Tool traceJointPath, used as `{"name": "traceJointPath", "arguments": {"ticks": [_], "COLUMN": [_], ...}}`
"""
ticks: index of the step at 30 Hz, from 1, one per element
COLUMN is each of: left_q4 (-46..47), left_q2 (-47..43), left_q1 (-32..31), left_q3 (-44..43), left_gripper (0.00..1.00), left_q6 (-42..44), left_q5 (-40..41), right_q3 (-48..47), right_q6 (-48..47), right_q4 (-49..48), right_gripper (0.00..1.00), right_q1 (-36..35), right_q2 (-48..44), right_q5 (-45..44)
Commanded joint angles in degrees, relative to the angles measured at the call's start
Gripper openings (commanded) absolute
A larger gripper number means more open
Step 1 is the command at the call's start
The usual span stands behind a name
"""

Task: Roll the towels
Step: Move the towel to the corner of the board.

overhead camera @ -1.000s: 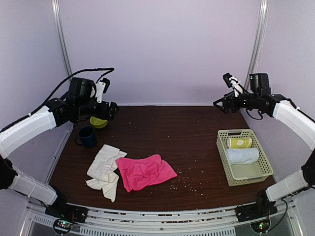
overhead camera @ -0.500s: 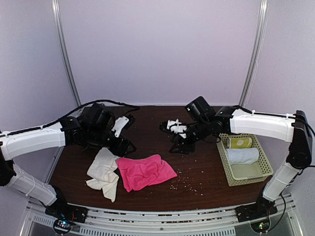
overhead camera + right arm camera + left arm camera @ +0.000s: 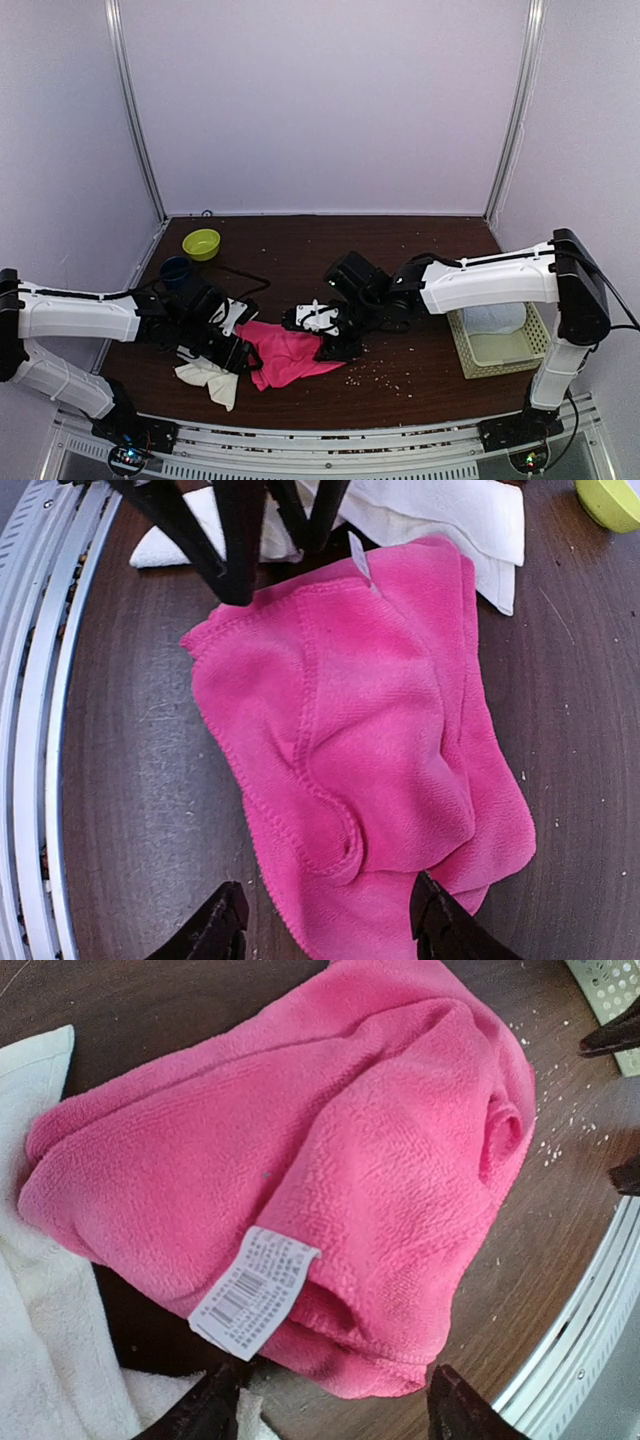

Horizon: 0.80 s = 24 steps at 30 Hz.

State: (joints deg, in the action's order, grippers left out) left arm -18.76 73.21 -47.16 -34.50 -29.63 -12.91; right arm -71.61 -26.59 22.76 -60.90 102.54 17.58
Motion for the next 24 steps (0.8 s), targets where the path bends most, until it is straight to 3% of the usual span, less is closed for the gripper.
{"name": "traceJointPath", "arguments": {"ticks": [1,4,8,14,19,24], "left_q4": [7.50,6.18,5.87,5.78,5.74,1.97], "left_q2": [-4.68,-7.64,-9.13,-10.58,-9.81,-9.93], "left_q1": [1.87,4.75,9.68,11.93,12.99,16.31], "left_q3": [2.72,4.43,7.41,9.26,11.04,12.71], "left_gripper": [0.71,0.78,0.77,0.78,0.77,0.77], "left_q6": [-5.01,-5.25,-6.01,-8.03,-11.11,-15.90], "left_q5": [-2.00,-1.06,-1.37,0.98,3.39,7.04], "right_q3": [-1.77,-4.39,-7.47,-9.88,-11.55,-13.13], "right_q6": [1.78,1.51,0.87,2.32,2.68,3.31], "right_q4": [-6.32,-7.20,-7.05,-8.92,-7.97,-6.77], "right_gripper": [0.58,0.58,0.58,0.58,0.49,0.33], "right_q1": [-0.97,-1.85,-3.47,-4.93,-4.93,-4.98], "right_q2": [2.88,5.64,8.74,11.68,13.13,14.57], "right_q5": [-3.82,-3.56,-3.71,-6.96,-8.26,-11.75]}}
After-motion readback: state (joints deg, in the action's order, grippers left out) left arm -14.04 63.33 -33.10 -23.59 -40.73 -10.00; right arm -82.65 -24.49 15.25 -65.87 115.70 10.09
